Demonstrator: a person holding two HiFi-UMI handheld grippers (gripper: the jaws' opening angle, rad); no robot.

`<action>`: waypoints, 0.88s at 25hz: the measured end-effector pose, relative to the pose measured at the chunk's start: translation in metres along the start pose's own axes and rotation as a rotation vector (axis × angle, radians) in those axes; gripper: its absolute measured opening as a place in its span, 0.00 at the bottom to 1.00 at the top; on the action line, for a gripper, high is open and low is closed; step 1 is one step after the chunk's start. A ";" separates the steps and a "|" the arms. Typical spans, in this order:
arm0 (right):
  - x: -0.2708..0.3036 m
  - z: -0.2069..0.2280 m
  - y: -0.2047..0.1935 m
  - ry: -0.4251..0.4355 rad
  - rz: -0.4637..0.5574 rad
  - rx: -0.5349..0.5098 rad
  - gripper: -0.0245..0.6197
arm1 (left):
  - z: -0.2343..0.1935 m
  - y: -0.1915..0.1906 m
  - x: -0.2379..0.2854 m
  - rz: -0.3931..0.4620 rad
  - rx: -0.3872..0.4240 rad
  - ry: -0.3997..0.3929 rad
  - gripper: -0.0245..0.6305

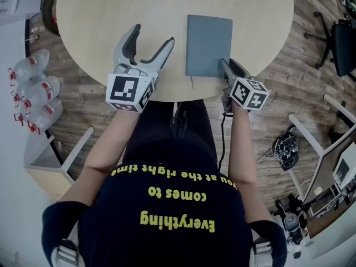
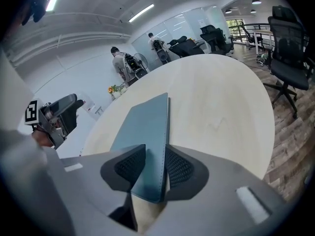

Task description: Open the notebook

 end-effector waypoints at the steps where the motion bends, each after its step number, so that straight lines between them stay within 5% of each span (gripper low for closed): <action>1: 0.000 0.000 -0.001 -0.002 0.001 -0.001 0.26 | 0.001 0.000 -0.001 0.001 0.001 -0.001 0.63; 22: -0.019 -0.009 0.012 -0.018 0.069 0.002 0.14 | -0.002 0.009 -0.018 0.035 0.000 0.027 0.63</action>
Point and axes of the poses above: the fingertips, and each gripper's own axes: x forward along the fingers, z to its right, y out of its top, the point moved 8 cm from there along -x, backward along the fingers, and after that the axes turned 12 degrees about -x, right-handed, at the moved point
